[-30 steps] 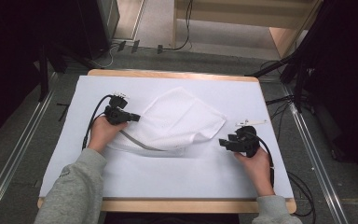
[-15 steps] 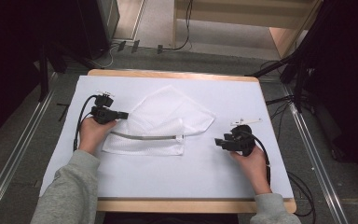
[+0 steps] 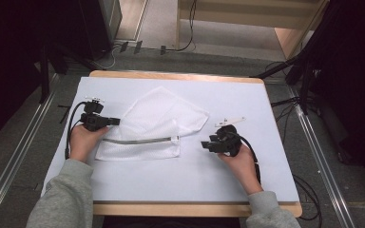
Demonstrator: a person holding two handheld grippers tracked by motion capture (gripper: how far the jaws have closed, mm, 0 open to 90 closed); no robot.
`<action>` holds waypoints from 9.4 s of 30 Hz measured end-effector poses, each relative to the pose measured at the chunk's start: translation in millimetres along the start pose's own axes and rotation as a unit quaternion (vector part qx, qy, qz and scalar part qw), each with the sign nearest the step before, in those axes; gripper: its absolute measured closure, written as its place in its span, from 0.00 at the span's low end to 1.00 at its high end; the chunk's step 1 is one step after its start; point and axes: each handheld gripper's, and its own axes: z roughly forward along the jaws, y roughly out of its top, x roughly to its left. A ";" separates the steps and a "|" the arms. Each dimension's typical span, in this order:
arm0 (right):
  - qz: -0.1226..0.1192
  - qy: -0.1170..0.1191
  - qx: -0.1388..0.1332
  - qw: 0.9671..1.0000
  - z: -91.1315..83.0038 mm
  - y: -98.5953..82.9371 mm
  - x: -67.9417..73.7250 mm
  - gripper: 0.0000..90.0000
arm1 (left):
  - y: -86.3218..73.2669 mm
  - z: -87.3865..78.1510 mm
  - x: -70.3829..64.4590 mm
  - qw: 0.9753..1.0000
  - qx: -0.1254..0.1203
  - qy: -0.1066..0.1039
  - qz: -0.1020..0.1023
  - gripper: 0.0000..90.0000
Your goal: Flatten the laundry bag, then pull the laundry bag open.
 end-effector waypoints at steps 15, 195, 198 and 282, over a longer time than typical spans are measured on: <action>-0.061 0.044 0.014 0.997 35.9 26.9 47.2 0.59 | -29.0 -24.2 12.9 1.000 0.001 0.017 -0.018 1.00; -0.015 -0.042 -0.003 0.999 44.4 38.5 -12.7 0.82 | -49.9 -3.7 -68.9 0.999 0.016 0.014 0.027 0.87; -0.020 -0.051 0.002 0.998 44.8 40.3 -12.9 0.94 | -48.2 -1.3 -70.0 0.999 0.019 0.023 0.029 0.96; 0.032 0.004 -0.055 0.998 -13.5 20.3 -33.0 0.55 | -15.6 5.8 -94.5 0.993 0.016 -0.066 0.097 0.44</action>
